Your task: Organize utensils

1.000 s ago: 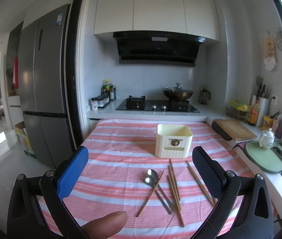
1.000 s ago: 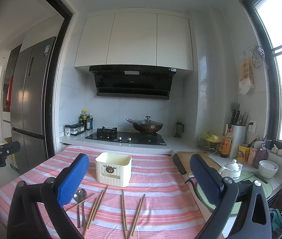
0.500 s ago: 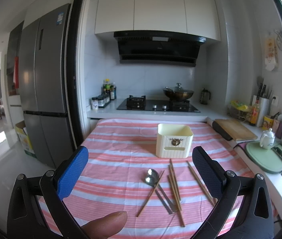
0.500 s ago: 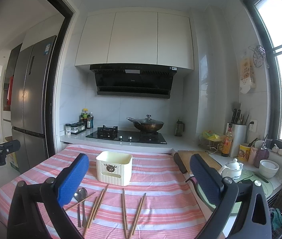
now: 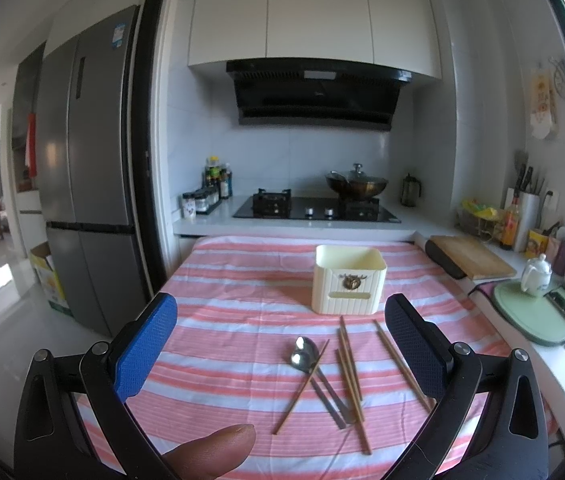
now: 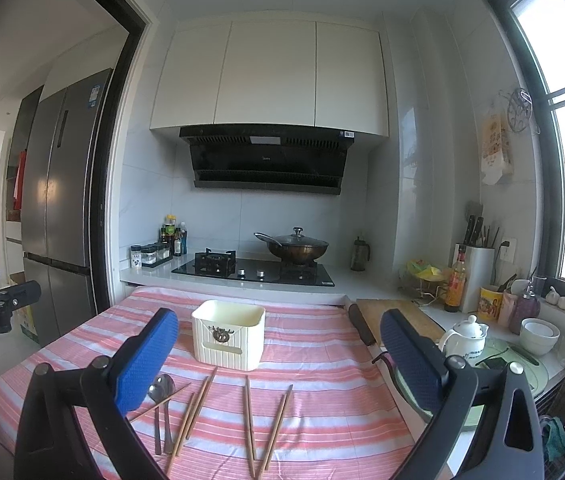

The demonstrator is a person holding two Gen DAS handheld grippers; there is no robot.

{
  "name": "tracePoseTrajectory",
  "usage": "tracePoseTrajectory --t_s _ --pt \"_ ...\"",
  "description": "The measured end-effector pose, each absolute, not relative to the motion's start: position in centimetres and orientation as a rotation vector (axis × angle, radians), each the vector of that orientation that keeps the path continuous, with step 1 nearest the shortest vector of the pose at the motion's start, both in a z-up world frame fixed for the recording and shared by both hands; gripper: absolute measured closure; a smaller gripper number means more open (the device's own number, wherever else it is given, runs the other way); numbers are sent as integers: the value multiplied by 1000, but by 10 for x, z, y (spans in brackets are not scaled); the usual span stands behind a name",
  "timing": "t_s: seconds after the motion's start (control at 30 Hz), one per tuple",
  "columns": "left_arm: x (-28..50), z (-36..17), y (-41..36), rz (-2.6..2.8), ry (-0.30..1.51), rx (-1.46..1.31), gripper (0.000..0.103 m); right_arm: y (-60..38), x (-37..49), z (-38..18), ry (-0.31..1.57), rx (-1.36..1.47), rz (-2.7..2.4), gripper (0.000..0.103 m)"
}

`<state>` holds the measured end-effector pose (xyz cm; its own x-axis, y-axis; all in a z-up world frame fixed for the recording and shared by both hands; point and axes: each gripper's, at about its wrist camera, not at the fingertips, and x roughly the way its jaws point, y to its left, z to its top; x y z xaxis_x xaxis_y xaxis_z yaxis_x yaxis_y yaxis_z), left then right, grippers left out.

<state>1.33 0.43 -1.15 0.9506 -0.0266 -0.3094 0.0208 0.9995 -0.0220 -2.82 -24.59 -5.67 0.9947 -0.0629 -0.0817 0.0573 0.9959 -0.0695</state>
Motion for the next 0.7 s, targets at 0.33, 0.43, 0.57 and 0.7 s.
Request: tracePoseTrajectory --t_s 0.33,0.43,0.57,0.7 --pt "17 -12 4 -26 323 -19 0 -248 -26 -58 94 -65 -61 0" --pt "17 -12 4 -25 323 -20 0 -248 -26 -58 96 -66 -59 0" --pt "17 -12 3 -25 322 -20 0 -249 -25 -57 96 -66 -59 0" --pt "17 -11 4 -26 323 -19 0 -249 -25 -57 95 -66 -59 0"
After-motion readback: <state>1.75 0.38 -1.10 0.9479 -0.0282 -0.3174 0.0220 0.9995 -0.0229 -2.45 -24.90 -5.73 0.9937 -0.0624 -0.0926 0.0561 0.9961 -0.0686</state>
